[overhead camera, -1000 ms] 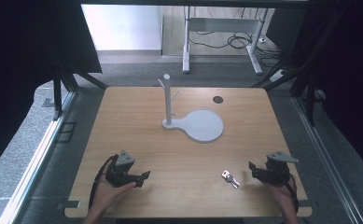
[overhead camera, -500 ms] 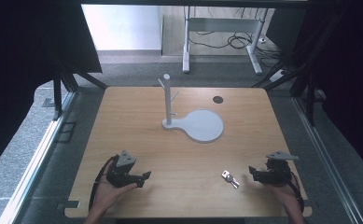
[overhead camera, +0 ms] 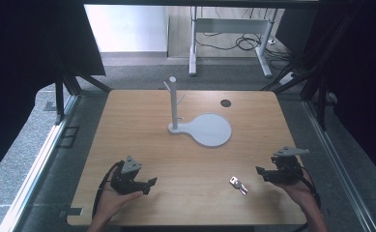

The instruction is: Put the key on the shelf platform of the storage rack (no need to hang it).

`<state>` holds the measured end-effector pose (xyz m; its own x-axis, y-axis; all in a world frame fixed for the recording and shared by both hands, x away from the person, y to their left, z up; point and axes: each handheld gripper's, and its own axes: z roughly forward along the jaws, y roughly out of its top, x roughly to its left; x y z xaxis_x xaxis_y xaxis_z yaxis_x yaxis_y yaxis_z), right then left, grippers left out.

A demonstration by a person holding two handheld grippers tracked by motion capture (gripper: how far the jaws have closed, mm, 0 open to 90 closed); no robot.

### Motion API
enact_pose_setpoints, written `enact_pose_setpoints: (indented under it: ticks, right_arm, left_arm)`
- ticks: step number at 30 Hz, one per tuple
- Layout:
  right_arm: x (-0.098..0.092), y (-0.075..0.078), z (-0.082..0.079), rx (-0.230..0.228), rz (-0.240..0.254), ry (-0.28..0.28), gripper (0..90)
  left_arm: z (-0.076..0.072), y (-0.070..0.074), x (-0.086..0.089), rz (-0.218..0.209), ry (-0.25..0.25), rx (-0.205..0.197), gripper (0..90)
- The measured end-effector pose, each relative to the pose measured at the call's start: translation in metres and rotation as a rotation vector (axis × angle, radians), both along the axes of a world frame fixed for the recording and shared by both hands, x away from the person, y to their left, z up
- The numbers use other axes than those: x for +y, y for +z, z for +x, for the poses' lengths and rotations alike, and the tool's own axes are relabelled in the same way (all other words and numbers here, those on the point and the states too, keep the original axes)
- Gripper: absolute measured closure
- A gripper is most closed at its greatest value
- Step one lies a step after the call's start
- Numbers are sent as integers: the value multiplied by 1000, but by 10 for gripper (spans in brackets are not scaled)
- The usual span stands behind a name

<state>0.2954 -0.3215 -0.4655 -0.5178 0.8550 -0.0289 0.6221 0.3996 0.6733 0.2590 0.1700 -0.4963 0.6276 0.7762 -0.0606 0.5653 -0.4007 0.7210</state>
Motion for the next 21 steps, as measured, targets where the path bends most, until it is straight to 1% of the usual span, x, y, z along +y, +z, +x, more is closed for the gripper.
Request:
enact_pose_setpoints:
  ticks: [1,2,3,5,8,11,14,17,19,20,21]
  right_arm:
    - [0,0,0,0,0,0,278]
    - [5,7,0,14,-24,35,309]
    - [5,7,0,14,-24,35,309]
    - [10,12,-1,25,-40,58,324]
    - [17,19,-2,54,-67,90,334]
    - [23,24,-2,71,-83,116,335]
    - [33,29,-2,85,-122,135,334]
    - [37,30,-1,92,-128,146,344]
    - [40,29,0,106,-134,161,357]
    - [44,27,1,124,-140,176,366]
    - [44,27,1,124,-140,176,366]
  left_arm:
    - [0,0,0,0,1,-1,217]
    - [1,0,0,-1,2,-1,217]
    - [1,0,0,-1,2,1,217]
    - [2,-1,-2,8,-4,7,217]
    - [2,-2,-4,16,-16,13,217]
    - [1,-1,-4,12,-20,13,216]
    - [0,1,-2,2,-23,13,216]
    - [1,0,-2,1,-19,20,216]
    - [1,-1,-3,8,-22,23,216]
    - [1,-2,-3,8,-23,27,216]
    - [1,-2,-4,8,-26,27,216]
